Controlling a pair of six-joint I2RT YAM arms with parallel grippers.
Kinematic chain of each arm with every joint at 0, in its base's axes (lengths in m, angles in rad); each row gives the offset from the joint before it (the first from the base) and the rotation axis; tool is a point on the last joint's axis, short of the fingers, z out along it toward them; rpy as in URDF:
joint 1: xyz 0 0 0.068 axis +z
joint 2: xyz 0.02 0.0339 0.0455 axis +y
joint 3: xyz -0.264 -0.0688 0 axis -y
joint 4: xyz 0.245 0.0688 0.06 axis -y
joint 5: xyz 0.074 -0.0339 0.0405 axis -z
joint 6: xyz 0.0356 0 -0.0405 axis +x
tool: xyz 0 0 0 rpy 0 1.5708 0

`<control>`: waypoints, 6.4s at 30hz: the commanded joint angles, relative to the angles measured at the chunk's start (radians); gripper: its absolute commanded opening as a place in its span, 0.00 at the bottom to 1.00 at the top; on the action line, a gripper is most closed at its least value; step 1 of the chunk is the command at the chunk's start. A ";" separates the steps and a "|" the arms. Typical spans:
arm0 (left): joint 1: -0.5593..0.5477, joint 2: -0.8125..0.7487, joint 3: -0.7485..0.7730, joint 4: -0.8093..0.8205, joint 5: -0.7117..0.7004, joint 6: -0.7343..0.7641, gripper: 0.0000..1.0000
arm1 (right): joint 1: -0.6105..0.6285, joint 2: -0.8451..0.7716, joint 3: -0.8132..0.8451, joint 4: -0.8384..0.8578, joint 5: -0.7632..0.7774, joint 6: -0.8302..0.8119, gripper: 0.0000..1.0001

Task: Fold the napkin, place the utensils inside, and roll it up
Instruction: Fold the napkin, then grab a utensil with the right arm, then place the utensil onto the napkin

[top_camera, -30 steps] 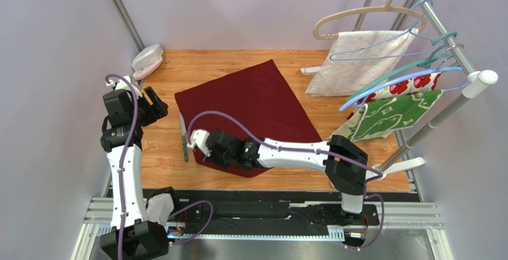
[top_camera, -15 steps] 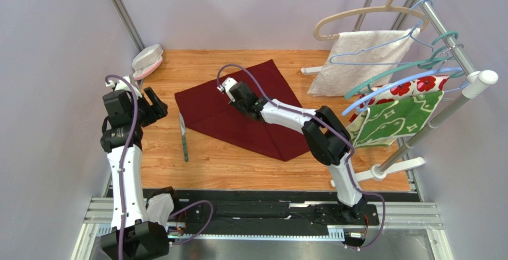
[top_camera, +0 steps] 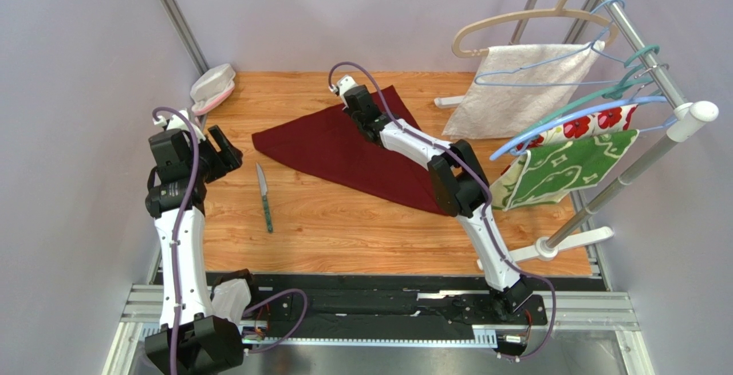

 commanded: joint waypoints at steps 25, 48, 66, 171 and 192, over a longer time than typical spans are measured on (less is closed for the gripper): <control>0.010 0.025 -0.003 0.022 0.034 0.008 0.78 | -0.120 0.320 0.411 0.203 0.075 -0.094 0.00; 0.011 0.032 -0.003 0.024 0.040 0.008 0.78 | -0.160 0.401 0.517 0.269 0.067 -0.115 0.00; 0.010 0.027 -0.002 0.022 0.043 0.009 0.78 | -0.128 0.191 0.240 0.421 0.026 -0.152 0.90; 0.010 -0.159 -0.040 0.042 -0.066 -0.012 0.79 | 0.423 -0.283 -0.636 -0.231 -0.284 0.428 0.00; 0.011 -0.146 -0.038 0.042 -0.056 -0.012 0.79 | 0.067 -0.492 -0.526 -0.170 -0.318 -0.078 0.00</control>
